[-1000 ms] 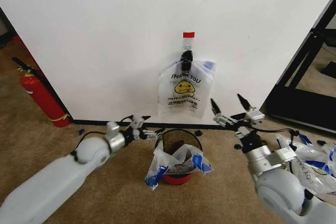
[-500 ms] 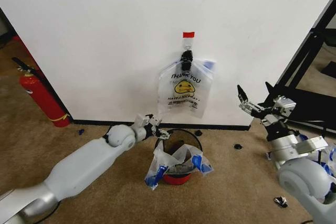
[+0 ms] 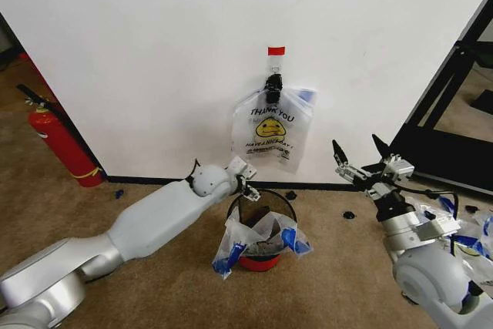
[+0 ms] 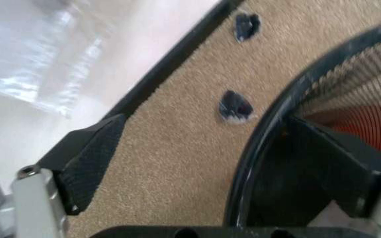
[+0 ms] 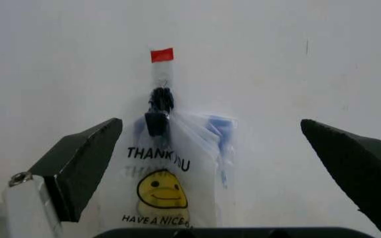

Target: Pick up the garbage bag from the wall and place it over the trash bin.

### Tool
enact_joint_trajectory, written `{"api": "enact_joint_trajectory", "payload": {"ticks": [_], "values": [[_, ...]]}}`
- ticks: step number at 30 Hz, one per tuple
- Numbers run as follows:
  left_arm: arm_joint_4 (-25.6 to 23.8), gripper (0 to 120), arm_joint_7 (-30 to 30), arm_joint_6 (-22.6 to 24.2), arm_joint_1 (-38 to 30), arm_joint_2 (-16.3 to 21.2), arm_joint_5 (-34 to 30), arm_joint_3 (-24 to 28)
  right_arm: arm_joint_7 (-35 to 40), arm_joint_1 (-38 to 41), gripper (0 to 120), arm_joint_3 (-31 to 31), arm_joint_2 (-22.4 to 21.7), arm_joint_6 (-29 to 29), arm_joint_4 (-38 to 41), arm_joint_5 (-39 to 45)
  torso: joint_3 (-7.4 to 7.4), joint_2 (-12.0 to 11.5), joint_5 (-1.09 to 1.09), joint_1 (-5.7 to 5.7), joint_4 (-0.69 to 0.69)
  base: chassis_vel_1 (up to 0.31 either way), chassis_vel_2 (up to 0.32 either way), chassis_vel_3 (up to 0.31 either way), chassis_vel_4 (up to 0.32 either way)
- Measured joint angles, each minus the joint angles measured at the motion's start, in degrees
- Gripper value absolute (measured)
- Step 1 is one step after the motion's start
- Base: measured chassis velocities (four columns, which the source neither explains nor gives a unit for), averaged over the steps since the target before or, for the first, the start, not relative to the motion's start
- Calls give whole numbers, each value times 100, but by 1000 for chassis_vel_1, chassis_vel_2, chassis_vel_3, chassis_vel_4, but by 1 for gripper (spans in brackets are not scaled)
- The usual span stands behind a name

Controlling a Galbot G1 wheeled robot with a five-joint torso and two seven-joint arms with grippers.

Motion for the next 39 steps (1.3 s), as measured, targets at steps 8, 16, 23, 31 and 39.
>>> {"api": "enact_joint_trajectory", "payload": {"ticks": [8, 16, 23, 31, 39], "values": [[55, 66, 498, -23, 30, 109, 329, 87, -2, -43, 100, 12, -32, 21, -1, -28, -1, 0, 0, 0, 2, 0, 0, 0, 0], [44, 34, 637, -55, 73, 315, 330, 134, -4, -40, 100, -69, 5, 24, -19, -111, -1, 0, -1, 0, 1, 0, 0, 0, 0], [-338, 11, 633, -68, 237, 715, 35, -19, 8, 11, 100, -215, 70, 23, -66, -181, 0, 1, -1, 0, 1, 0, 0, 0, 0], [-1199, 5, -1991, -69, 884, 1076, -2770, -712, 101, 106, 100, -409, 85, -2, -253, -130, -1, 1, -1, -1, 2, 0, 0, 0, 0], [-2381, 5, -5314, -91, 2014, 1198, -6183, -2544, 450, 411, 100, -719, -14, -350, -301, 530, -1, 1, 0, -1, 2, 0, 0, 0, 0]]}}
